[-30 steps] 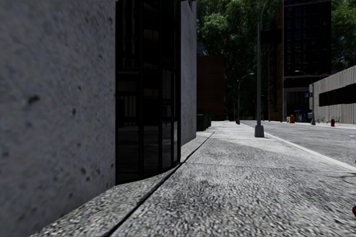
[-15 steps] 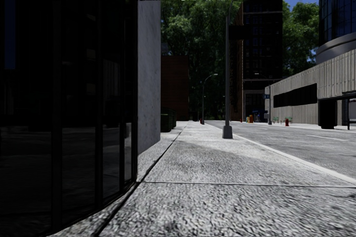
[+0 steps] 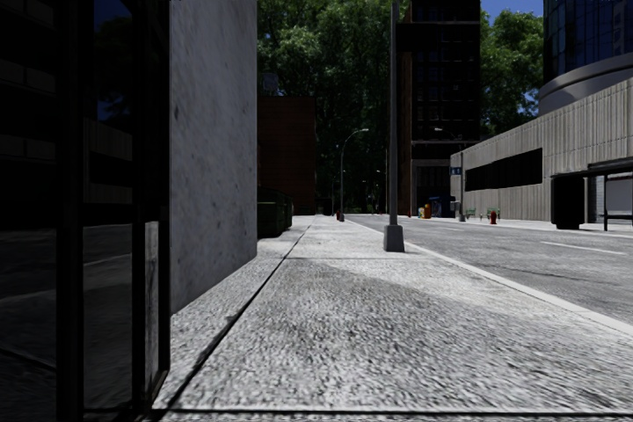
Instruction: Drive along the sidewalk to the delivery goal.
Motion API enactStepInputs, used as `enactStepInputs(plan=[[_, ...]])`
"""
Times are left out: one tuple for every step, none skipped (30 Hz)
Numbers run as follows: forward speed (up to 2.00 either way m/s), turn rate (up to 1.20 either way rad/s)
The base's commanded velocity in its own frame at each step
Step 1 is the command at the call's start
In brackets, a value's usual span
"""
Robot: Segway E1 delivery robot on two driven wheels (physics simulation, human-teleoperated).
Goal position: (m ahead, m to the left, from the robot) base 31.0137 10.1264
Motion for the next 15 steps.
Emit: enactStepInputs(plan=[[2.0, 0.0], [2.0, 0.0], [2.0, 0.0], [2.0, 0.0], [2.0, 0.0], [2.0, 0.0], [2.0, 0.0], [2.0, 0.0], [2.0, 0.0], [2.0, 0.0], [2.0, 0.0], [2.0, 0.0], [2.0, 0.0], [2.0, 0.0], [2.0, 0.0]])
